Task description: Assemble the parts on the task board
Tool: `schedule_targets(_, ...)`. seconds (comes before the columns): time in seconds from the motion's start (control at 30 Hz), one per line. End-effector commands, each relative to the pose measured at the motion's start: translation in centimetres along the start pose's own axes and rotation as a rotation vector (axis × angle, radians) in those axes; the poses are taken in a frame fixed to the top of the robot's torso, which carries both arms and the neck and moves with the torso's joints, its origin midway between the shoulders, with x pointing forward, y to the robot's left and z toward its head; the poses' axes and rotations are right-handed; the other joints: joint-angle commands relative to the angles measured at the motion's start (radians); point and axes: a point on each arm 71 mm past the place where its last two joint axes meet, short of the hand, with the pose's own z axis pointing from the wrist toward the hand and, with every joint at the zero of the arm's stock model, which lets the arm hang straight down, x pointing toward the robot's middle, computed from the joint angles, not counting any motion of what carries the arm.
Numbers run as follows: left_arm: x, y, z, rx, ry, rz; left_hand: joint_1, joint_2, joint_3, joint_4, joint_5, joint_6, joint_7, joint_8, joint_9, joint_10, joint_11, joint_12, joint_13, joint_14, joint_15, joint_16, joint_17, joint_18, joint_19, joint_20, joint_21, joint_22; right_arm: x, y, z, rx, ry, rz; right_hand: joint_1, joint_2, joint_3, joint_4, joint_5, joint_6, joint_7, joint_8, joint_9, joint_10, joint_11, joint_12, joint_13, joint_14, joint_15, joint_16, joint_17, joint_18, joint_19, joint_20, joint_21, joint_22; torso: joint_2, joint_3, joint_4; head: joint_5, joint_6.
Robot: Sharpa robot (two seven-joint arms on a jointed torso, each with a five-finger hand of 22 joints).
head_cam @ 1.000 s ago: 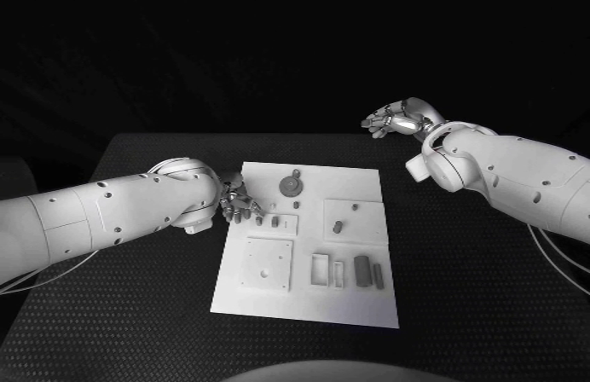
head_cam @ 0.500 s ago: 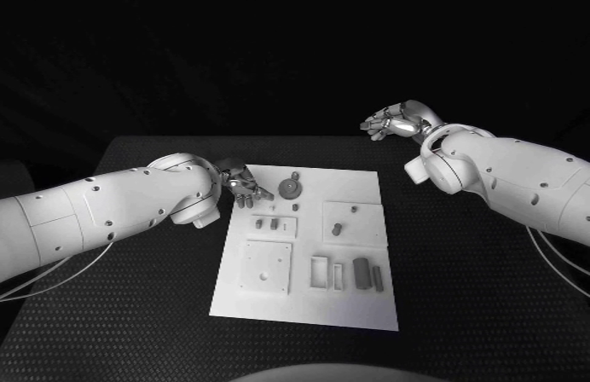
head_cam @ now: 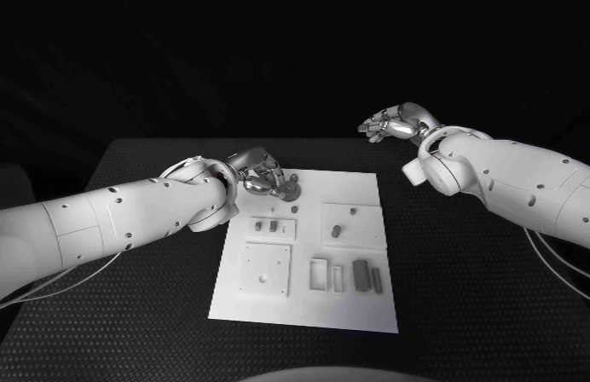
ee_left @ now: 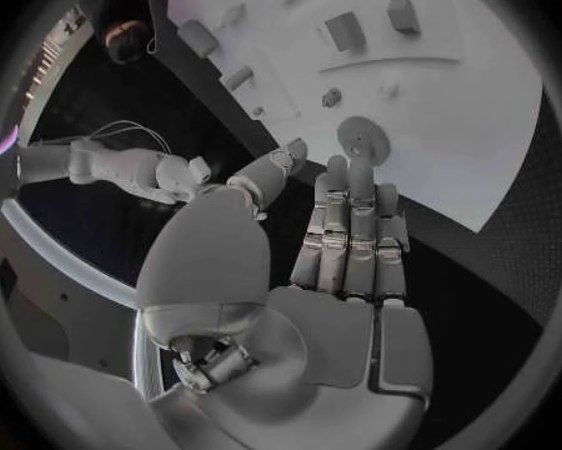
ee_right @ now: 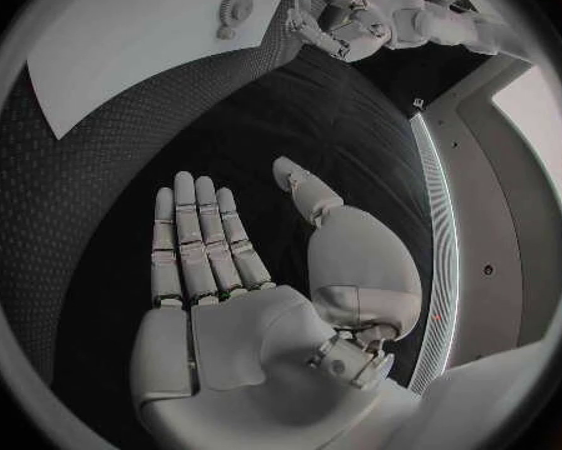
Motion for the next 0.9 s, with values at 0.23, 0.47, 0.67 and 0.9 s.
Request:
schedule_targets(0.23, 1.7, -1.7, 0.7, 0.233, 0.015, 0.319, 0.082, 0.004, 0.021, -0.032, -0.007, 0.000, -0.021, 0.004, -0.015, -0.044, 0.015, -0.074, -0.043, 0.048, -0.026, 0.031, 0.006, -0.015, 0.048, -0.016, 0.013, 0.015, 0.2, 0.2, 0.1, -0.013, 0.017, 0.002, -0.009, 0.000, 0.005, -0.001, 0.006, -0.003, 0.022, 0.007, -0.001, 0.004, 0.000, 0.000, -0.002, 0.001, 0.004, -0.005, -0.001, -0.005, -0.003, 0.004, -0.007, 0.002, 0.000, 0.0006, -0.0024, -0.004, 0.004)
schedule_targets(0.47, 3.0, -2.1, 1.2, 0.241, 0.093, 0.395, 0.071, -0.007, 0.003, -0.028, -0.016, -0.021, -0.025, -0.013, -0.043, -0.076, 0.024, -0.155, -0.099, 0.100, -0.052, 0.083, 0.024, -0.015, 0.090, -0.039, 0.030, 0.019, 0.4, 0.3, 0.1, -0.015, 0.019, 0.003, -0.009, 0.001, 0.005, -0.001, 0.006, -0.003, 0.022, 0.007, -0.001, 0.004, 0.000, 0.000, -0.001, 0.001, 0.004, -0.004, -0.001, -0.005, -0.003, 0.004, -0.007, 0.002, 0.001, 0.0013, -0.0016, -0.007, 0.003)
schedule_targets(0.67, 4.1, -2.3, 1.7, 0.234, 0.127, 0.401, 0.064, -0.005, -0.002, -0.023, -0.022, -0.026, -0.021, -0.016, -0.057, -0.078, 0.024, -0.170, -0.124, 0.109, -0.054, 0.113, 0.034, -0.015, 0.107, -0.049, 0.041, 0.020, 0.5, 0.4, 0.2, -0.017, 0.022, 0.003, -0.009, 0.001, 0.005, -0.001, 0.006, -0.003, 0.022, 0.007, -0.001, 0.005, 0.000, 0.001, -0.001, 0.001, 0.004, -0.004, -0.001, -0.005, -0.003, 0.004, -0.007, 0.002, 0.001, 0.0010, -0.0026, -0.008, 0.002)
schedule_targets(0.9, 4.6, -2.1, 2.2, 0.220, 0.134, 0.406, 0.065, 0.001, -0.001, -0.023, -0.021, -0.022, -0.019, -0.015, -0.060, -0.071, 0.022, -0.170, -0.130, 0.114, -0.057, 0.123, 0.037, -0.015, 0.110, -0.052, 0.043, 0.020, 0.6, 0.4, 0.2, -0.017, 0.023, 0.004, -0.009, 0.001, 0.005, -0.001, 0.006, -0.003, 0.022, 0.007, -0.001, 0.005, 0.000, 0.001, -0.001, 0.001, 0.004, -0.004, -0.001, -0.005, -0.003, 0.004, -0.007, 0.002, 0.001, 0.0016, -0.0034, -0.012, 0.001)
